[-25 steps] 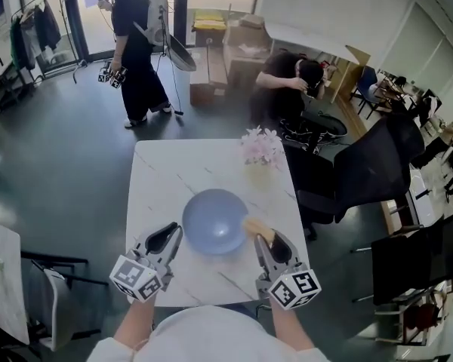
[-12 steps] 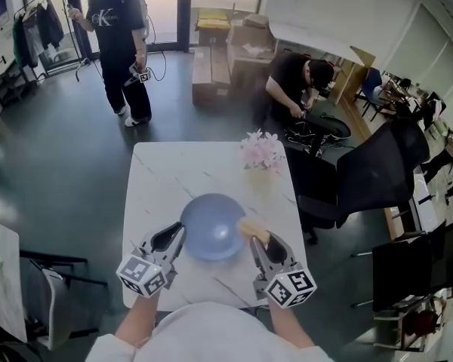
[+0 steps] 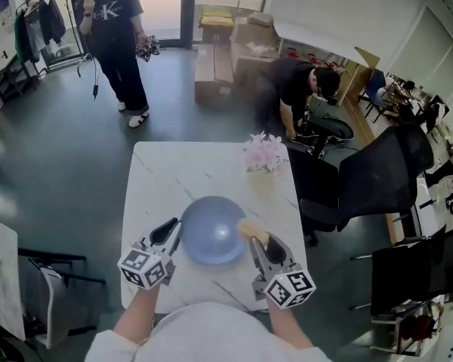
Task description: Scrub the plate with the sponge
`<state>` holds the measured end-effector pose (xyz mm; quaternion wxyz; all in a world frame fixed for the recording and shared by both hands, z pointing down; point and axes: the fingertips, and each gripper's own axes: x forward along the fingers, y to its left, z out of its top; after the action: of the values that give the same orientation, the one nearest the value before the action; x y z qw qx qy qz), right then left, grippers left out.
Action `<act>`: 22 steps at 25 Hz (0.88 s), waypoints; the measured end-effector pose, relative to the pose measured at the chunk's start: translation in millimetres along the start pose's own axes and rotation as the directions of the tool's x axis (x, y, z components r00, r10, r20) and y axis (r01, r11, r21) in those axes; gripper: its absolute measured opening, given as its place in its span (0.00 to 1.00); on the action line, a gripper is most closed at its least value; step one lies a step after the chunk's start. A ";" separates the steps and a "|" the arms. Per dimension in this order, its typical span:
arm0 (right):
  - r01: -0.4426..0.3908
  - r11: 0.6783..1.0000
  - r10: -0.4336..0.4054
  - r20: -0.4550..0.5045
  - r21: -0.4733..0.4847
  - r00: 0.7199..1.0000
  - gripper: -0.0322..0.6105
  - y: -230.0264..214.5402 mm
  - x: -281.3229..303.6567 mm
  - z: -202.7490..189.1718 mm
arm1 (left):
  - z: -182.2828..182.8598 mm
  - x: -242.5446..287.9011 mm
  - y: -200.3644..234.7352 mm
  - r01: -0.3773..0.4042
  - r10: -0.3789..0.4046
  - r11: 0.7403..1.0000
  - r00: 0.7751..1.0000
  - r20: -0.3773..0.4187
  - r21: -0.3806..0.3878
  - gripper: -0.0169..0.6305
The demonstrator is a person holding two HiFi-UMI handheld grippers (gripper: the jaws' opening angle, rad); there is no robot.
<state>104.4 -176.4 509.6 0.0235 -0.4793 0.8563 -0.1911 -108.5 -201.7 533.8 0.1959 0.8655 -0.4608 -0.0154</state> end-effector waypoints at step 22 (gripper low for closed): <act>-0.007 1.000 0.007 -0.032 0.014 0.999 0.30 0.6 8.1 -14.4 | -124.2 38.2 64.4 -0.167 0.056 0.945 0.930 -0.363 -0.282 0.41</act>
<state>96.3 -178.5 523.9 0.0135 -0.4729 0.8569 -0.2047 -111.7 -224.1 677.1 0.4076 0.7852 -0.4595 0.0783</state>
